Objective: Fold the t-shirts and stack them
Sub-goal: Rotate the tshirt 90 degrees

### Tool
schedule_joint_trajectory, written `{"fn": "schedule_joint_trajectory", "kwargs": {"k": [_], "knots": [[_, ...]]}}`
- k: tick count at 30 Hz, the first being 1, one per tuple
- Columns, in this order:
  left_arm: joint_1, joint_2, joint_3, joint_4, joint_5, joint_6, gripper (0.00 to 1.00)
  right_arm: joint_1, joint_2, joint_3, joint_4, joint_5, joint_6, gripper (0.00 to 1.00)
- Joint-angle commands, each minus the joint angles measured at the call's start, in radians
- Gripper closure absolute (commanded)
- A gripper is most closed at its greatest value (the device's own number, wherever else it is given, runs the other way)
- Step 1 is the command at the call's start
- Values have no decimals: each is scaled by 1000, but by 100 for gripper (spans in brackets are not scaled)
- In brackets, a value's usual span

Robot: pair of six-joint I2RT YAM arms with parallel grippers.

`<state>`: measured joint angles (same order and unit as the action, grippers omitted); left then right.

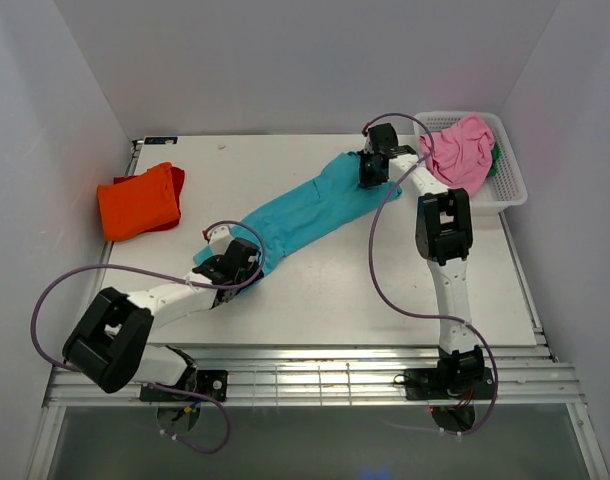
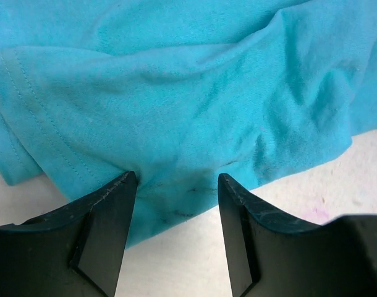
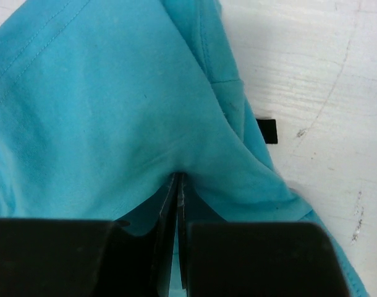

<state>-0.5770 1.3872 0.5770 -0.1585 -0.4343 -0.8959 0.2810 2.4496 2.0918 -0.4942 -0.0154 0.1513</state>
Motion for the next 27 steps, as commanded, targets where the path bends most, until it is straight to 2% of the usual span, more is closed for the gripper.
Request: {"fn": "schedule_joint_trajectory", "kwargs": {"k": [1,10,13,20,27], "knots": [[-43,-57,-83,-208,100,-92,34,3,49,56,13,-38,17,92],[-142,-295,-213,-297,160,-224,37,6,68,54,51,-72,27,92],[-199,-312,-217,-325,161,-264,37,6,75,71,59,-87,25,91],[-382,-255,-166,-339,131,-340,38,7,97,85,103,-169,51,85],[-581,-68,-31,-349,94,-437,38,6,117,96,172,-248,109,83]]}}
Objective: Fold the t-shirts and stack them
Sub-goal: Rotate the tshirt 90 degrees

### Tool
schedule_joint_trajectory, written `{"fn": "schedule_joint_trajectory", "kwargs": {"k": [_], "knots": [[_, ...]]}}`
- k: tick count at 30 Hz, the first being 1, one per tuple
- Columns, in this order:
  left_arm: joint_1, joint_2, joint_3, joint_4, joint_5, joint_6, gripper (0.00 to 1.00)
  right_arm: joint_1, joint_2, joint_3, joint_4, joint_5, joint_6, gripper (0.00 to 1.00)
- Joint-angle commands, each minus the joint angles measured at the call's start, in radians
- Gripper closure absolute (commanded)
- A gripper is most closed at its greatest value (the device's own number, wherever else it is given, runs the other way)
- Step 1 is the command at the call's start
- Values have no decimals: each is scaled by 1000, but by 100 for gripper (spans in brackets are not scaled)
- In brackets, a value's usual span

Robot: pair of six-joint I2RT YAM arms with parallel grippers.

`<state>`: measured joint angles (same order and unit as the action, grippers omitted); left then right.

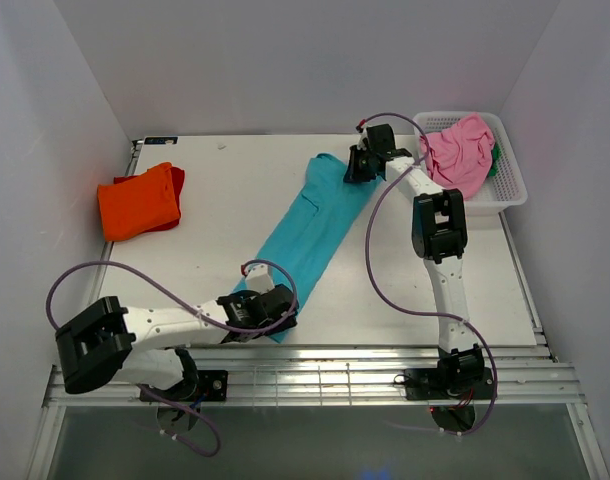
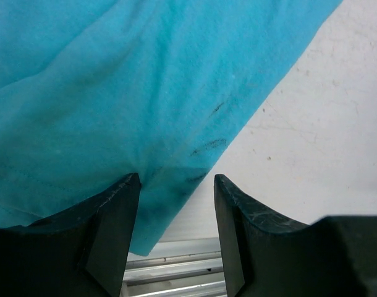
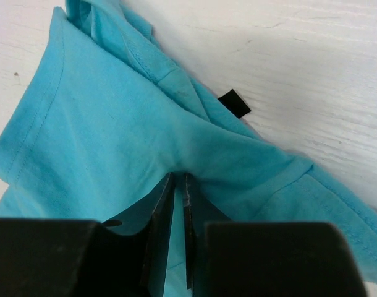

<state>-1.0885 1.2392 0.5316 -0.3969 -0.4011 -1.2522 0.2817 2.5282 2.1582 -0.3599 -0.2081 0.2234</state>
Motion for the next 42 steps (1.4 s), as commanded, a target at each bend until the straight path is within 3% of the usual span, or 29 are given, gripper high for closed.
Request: {"fn": "schedule_joint_trajectory", "kwargs": {"k": [1,6,11,21,28,32,35,36,38,39,42], "knots": [[-109,126,31,-118,58,-93,38,5,41,29,48,-75,45,83],[-192,203,106,-120,56,-164,38,5,63,40,127,-151,96,81],[-243,172,130,-114,38,-162,38,7,95,69,200,-252,160,80],[-269,152,172,54,24,-35,37,10,122,74,349,-359,257,77],[-269,264,344,130,-30,183,34,7,110,49,550,-484,324,75],[-257,247,506,105,-226,396,32,-6,-6,16,601,-490,272,73],[-191,166,527,183,-294,511,31,-21,-161,-43,564,-449,190,73],[-124,140,498,223,-286,589,31,-25,-205,-67,544,-418,174,73],[-27,89,458,339,-222,657,34,-30,-331,-151,518,-383,125,73],[81,86,438,360,-138,696,36,-32,-371,-176,492,-332,105,73],[241,147,470,389,-32,763,48,-30,-538,-285,386,-198,47,73]]}}
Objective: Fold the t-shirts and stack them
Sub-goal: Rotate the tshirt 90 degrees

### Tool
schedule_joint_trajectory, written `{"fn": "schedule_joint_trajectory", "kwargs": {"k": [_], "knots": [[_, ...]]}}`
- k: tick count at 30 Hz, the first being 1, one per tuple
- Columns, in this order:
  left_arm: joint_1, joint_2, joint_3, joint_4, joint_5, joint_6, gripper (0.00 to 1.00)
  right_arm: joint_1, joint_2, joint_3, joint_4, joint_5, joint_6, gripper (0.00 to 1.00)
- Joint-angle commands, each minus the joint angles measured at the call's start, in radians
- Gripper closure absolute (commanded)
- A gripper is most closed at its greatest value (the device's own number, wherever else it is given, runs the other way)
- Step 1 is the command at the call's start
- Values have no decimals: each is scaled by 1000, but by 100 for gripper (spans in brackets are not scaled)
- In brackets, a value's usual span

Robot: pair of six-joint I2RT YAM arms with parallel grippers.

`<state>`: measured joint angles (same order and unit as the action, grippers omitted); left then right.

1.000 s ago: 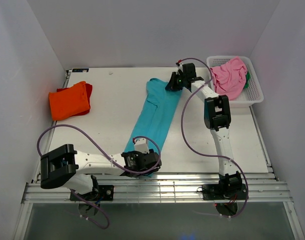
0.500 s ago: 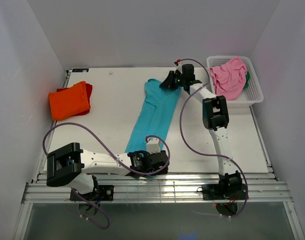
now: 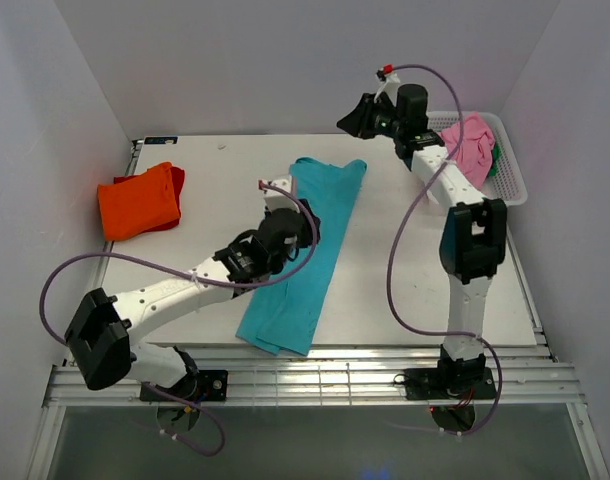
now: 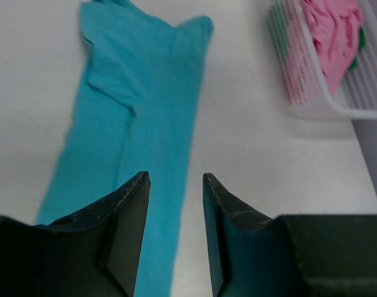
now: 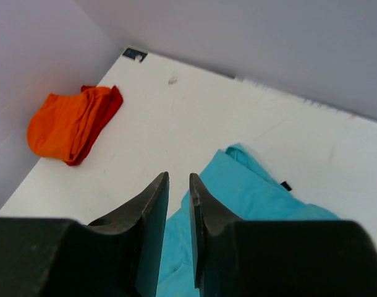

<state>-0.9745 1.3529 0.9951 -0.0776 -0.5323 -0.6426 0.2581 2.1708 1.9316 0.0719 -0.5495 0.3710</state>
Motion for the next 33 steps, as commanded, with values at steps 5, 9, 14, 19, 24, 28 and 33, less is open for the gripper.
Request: {"fn": "schedule_joint_trajectory", "kwargs": {"k": [5,9,14,19,24,28,33], "knots": [[252,239,169,68,228,210,90,9,-282,-192,-223,302,-175,92],[306,383,289,107,287,256,100,35,-293,-273,-248,396,-213,92],[335,521,417,108,334,308,100,55,-209,-261,-307,430,-210,92],[378,597,470,114,371,319,100,64,-95,-212,-348,456,-202,92],[427,670,520,116,432,314,100,69,-37,-201,-359,476,-202,92],[453,722,559,108,479,296,100,72,-9,-203,-356,488,-204,92],[465,776,597,107,511,293,100,72,40,-177,-346,485,-198,92]]}}
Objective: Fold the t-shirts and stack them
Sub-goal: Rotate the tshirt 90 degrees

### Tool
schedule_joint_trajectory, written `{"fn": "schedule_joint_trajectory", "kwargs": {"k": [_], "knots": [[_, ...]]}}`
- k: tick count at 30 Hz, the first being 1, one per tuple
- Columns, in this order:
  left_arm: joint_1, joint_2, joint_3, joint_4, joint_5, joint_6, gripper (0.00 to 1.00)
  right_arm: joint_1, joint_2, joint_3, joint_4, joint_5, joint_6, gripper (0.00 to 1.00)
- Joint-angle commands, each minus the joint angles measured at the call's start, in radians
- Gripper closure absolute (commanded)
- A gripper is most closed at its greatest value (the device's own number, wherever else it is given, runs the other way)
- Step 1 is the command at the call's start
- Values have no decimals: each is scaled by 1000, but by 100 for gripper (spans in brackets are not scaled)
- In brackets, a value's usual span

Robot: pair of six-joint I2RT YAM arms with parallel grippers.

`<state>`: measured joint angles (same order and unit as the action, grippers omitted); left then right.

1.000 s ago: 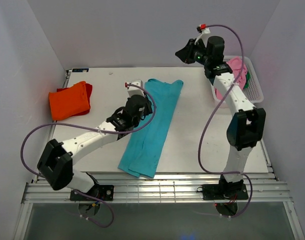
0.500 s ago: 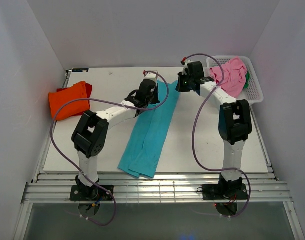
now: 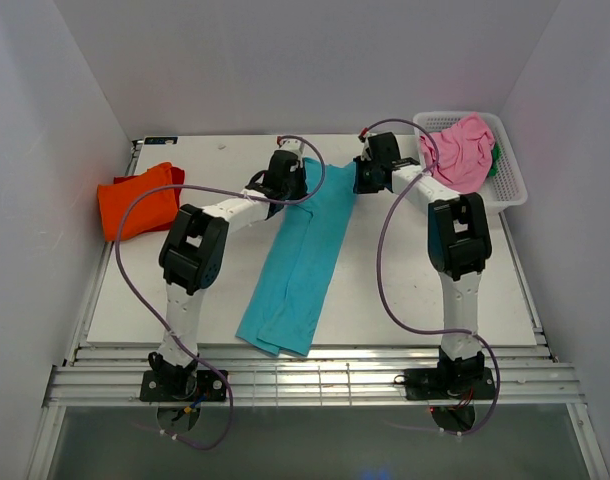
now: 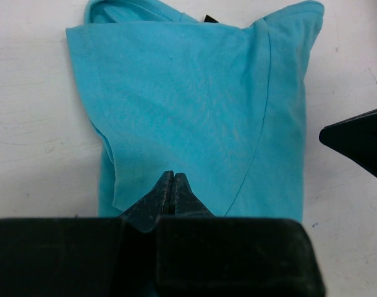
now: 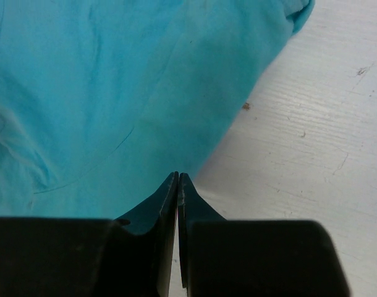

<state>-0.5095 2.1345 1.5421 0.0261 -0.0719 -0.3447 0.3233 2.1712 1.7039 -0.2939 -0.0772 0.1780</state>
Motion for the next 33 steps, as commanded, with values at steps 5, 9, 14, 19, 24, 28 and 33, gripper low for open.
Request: {"fn": "schedule_joint_trajectory", "kwargs": {"k": [5,9,14,19,24,28,33], "knots": [[12,60,90,-9,70,-10,100,8,97,117,10,8,8,92],[29,103,122,-18,121,-19,100,14,159,166,-5,5,17,92],[60,153,170,-52,145,-31,100,20,249,282,-40,8,28,92],[92,192,205,-55,165,-50,100,22,314,371,-44,-13,58,92],[141,237,257,-61,188,-69,100,23,392,503,-50,-35,83,92],[173,268,292,-51,192,-86,100,22,414,534,-11,-52,104,92],[213,289,328,-46,187,-108,100,22,412,527,50,-79,110,92]]}}
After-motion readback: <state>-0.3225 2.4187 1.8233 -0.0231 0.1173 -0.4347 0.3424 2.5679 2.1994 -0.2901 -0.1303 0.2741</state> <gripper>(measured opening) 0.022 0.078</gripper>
